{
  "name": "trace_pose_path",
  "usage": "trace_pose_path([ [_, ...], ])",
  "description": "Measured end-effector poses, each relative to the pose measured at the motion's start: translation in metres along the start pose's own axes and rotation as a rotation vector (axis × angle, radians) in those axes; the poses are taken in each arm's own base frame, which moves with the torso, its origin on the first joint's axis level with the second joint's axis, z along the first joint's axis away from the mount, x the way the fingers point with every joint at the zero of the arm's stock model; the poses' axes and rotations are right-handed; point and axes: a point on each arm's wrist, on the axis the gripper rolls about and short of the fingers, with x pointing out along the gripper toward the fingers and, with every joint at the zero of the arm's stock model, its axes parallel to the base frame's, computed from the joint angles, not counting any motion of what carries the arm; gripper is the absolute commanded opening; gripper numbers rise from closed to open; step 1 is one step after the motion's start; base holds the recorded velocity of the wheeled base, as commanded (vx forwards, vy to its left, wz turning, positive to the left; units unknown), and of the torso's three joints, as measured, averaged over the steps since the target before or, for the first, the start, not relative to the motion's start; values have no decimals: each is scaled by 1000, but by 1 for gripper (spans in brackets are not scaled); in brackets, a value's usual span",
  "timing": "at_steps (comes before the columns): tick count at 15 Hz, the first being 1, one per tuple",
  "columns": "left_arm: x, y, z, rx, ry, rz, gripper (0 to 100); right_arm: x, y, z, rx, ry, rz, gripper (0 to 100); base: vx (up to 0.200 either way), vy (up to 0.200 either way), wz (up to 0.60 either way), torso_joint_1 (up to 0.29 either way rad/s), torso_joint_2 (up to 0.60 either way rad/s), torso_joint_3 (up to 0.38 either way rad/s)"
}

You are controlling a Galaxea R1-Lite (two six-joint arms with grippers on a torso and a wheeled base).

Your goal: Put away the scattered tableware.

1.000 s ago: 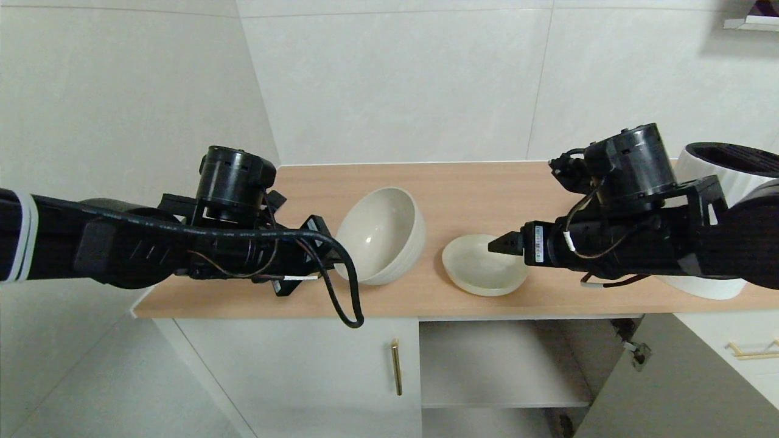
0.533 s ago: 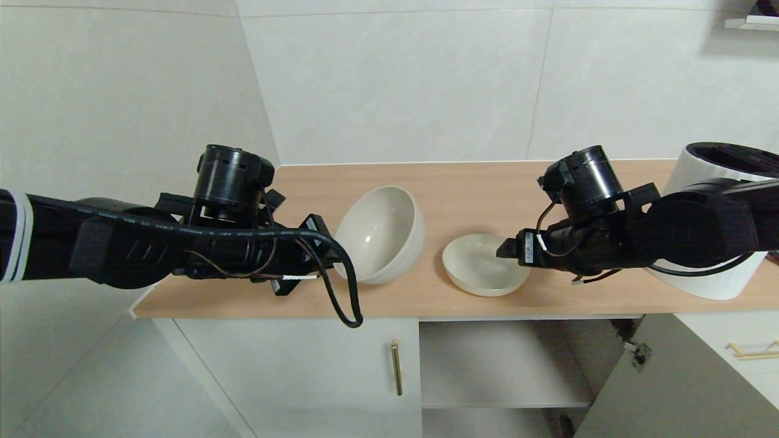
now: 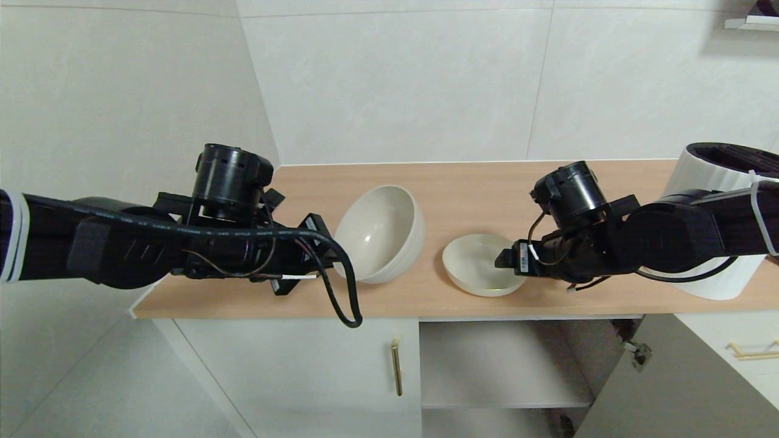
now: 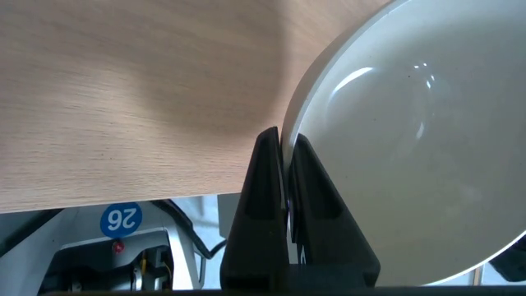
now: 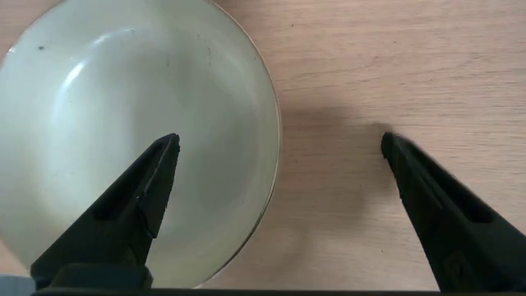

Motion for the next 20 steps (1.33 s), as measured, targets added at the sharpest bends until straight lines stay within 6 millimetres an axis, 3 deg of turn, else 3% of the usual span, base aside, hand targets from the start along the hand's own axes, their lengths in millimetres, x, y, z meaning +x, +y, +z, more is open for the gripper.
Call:
trace_pose_path([
  [1,0,0,0,0,0,0,0,1,0,0,0,2,-1,0,0,0,0,0,0,0],
  [6,0,0,0,0,-1,-1,0,0,0,0,5,0,2,0,0,0,0,0,0,0],
  [10,-3,-1,0,8,-18,7,0,-12,-1,3,12,-18,14,0,0,0,0,0,0,0],
  [13,-12,1,-4,52,-20,19,0,-32,-5,2,11,-28,37,0,0,0,0,0,0,0],
  [18,-51,16,-29,277,-13,55,0,-89,-18,-23,-34,96,144,0,0,0,0,0,0,0],
  [20,-65,25,-40,357,-9,91,0,-101,-25,-33,-42,113,155,0,0,0,0,0,0,0],
])
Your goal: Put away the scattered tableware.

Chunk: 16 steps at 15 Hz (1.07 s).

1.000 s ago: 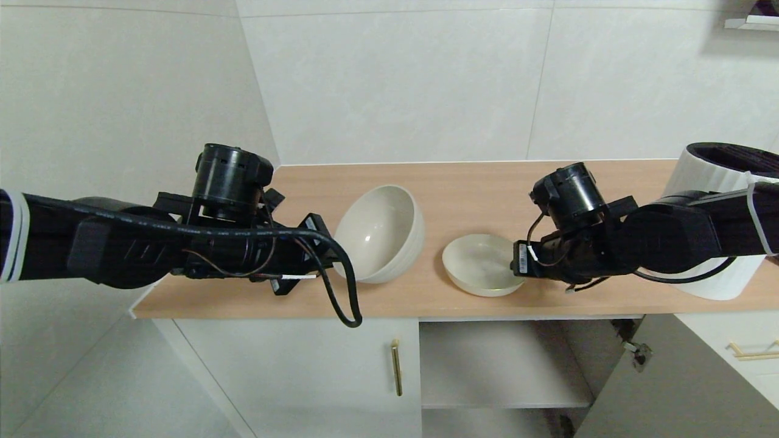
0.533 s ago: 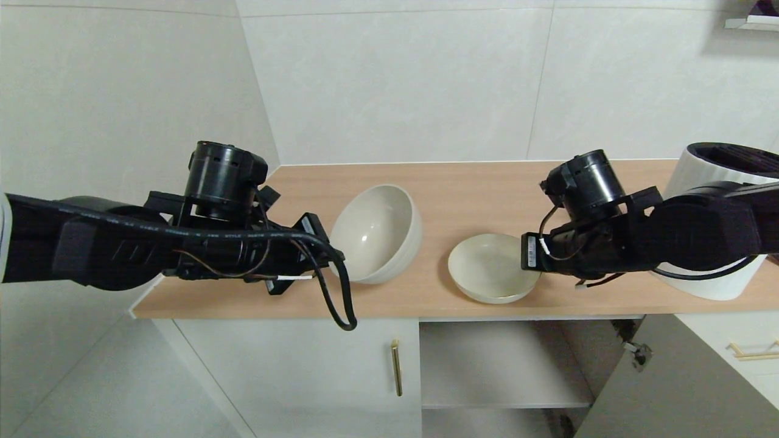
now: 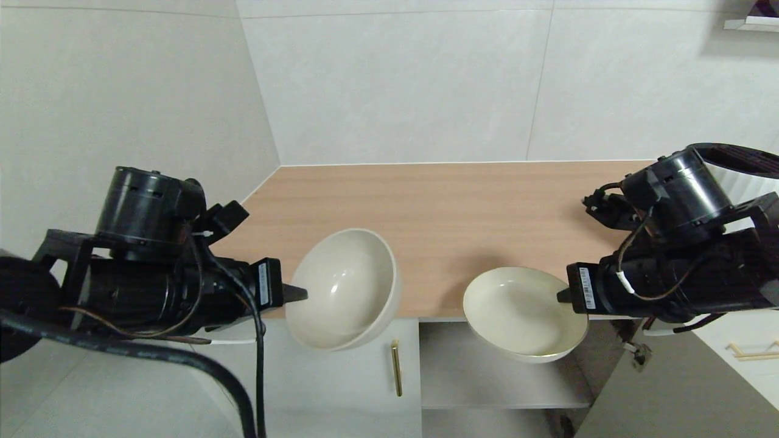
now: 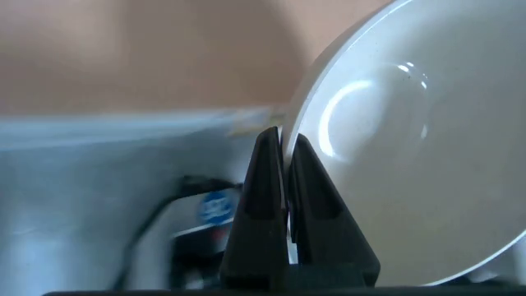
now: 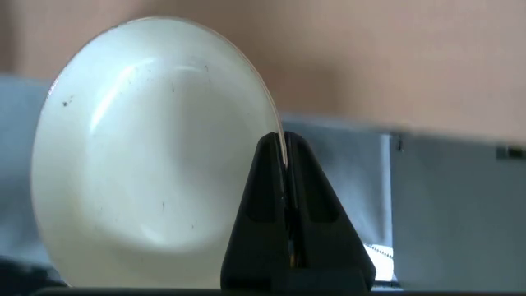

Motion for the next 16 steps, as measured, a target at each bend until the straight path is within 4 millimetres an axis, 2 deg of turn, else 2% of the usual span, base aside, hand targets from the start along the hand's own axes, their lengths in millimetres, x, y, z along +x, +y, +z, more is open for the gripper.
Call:
trace_pose_path([
  [4,-18,3,-13,42,14,14,0,0,-3,-11,-11,27,-9,0,0,0,0,0,0,0],
  [9,-18,3,-15,44,22,14,0,1,-4,-12,-13,32,-17,0,-200,0,0,4,1,2],
  [16,-17,3,-15,44,24,15,0,10,-3,-11,-10,32,-21,0,0,0,0,0,0,0],
])
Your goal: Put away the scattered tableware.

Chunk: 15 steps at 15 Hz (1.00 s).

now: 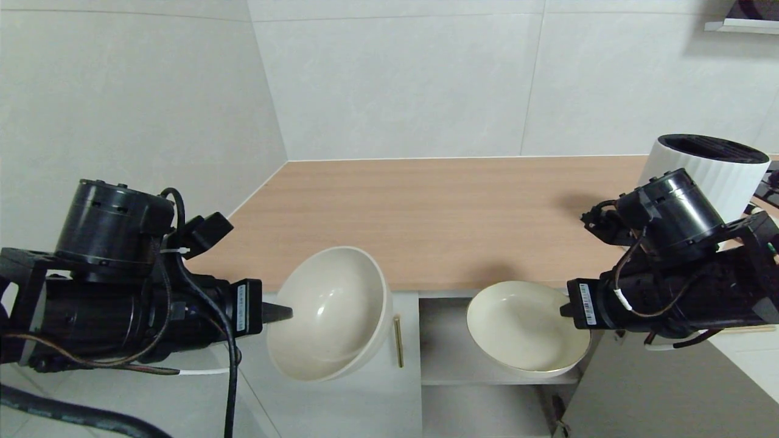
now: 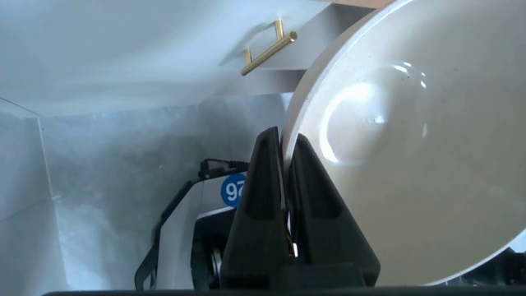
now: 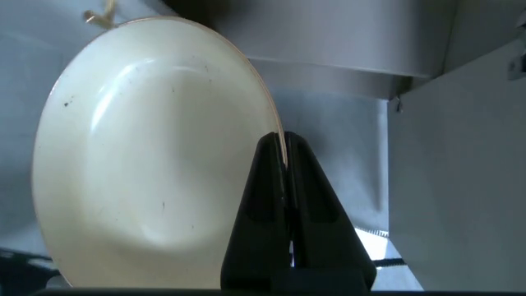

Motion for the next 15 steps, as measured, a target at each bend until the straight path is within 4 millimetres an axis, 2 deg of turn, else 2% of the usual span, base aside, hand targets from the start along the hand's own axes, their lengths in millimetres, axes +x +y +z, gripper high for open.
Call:
trace_pose_path([
  [8,3,1,0,-2,9,4,0,10,0,-2,-3,12,-43,0,0,0,0,-4,12,8],
  [15,4,1,0,-4,13,6,0,14,0,-2,-4,13,-46,0,0,0,0,-164,418,247],
])
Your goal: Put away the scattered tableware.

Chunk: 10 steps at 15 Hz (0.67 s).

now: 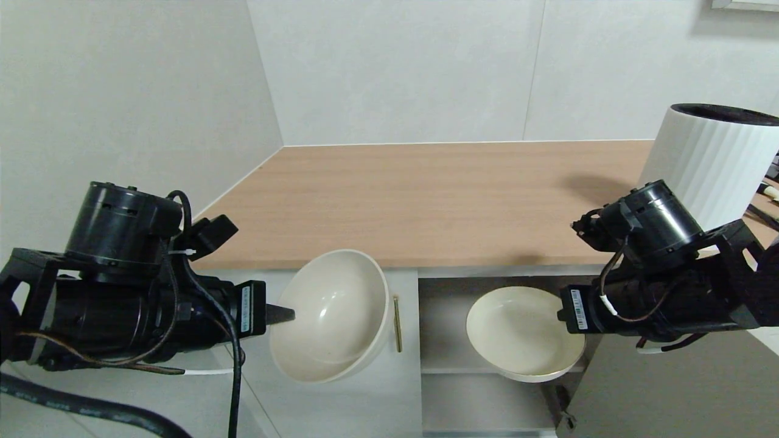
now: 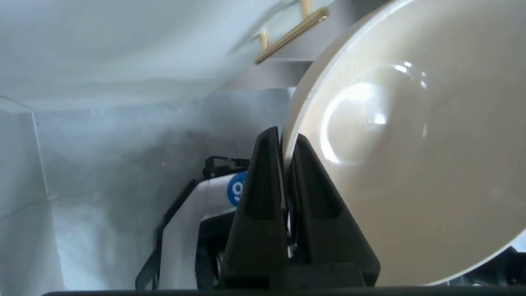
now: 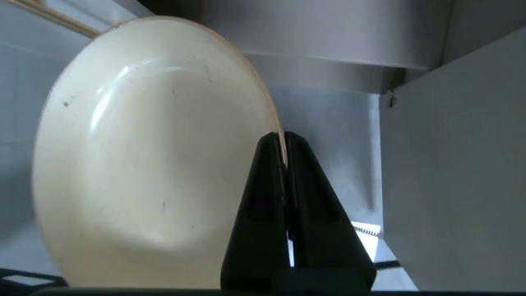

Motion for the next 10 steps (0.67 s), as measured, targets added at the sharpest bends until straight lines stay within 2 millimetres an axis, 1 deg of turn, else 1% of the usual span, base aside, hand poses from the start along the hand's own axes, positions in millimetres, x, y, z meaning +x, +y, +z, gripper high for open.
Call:
trace_pose_path([
  [6,0,0,0,0,1,0,0,4,0,-1,-1,9,-4,0,0,0,0,-163,464,294],
  [10,0,0,0,1,0,0,0,5,1,-1,-1,13,-6,0,0,0,0,-124,454,320],
])
